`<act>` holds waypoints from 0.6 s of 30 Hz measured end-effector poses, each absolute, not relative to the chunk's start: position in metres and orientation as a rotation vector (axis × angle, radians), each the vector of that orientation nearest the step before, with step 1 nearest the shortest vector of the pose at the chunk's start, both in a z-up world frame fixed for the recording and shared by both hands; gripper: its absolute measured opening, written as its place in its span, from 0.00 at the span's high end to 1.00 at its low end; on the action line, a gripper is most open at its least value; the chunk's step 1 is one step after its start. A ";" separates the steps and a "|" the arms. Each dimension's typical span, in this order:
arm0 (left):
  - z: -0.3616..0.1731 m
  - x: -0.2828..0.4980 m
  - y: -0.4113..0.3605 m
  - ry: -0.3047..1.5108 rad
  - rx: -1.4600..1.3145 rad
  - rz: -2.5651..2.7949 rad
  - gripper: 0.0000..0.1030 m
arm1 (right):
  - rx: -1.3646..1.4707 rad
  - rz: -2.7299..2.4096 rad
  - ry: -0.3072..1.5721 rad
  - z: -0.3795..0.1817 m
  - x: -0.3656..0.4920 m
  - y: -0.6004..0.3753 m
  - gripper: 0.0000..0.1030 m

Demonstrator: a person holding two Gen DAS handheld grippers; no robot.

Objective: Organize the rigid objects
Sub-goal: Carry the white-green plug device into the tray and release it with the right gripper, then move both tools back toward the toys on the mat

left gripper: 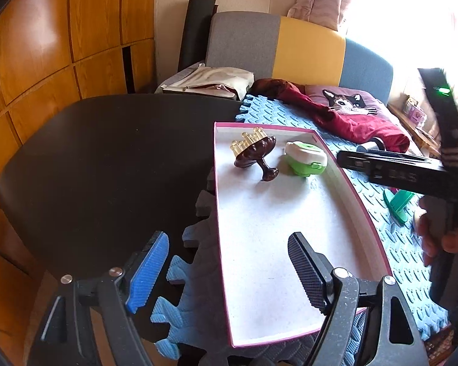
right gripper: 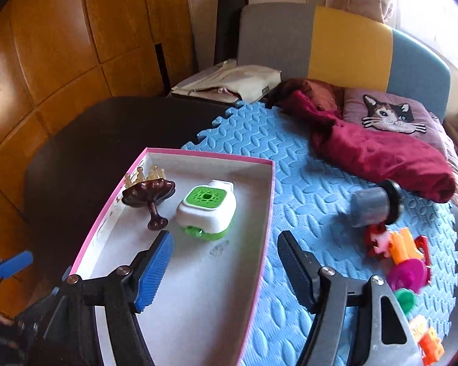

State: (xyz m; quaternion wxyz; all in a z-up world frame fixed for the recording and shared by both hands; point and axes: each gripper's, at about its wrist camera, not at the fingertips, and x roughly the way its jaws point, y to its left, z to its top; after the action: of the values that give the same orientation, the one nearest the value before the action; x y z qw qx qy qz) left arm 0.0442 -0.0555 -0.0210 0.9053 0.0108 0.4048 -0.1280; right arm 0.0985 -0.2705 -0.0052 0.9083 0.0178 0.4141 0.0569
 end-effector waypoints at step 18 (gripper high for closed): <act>-0.016 0.035 -0.086 0.844 0.074 -0.352 0.20 | 0.317 -0.298 0.640 0.032 0.013 -0.461 0.28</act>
State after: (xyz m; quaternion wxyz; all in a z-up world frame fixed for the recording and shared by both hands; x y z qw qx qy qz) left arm 0.0345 -0.0857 -0.0160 0.8966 0.0356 0.4074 -0.1700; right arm 0.0131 -0.4611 0.0322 0.9260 0.1548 0.3122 -0.1453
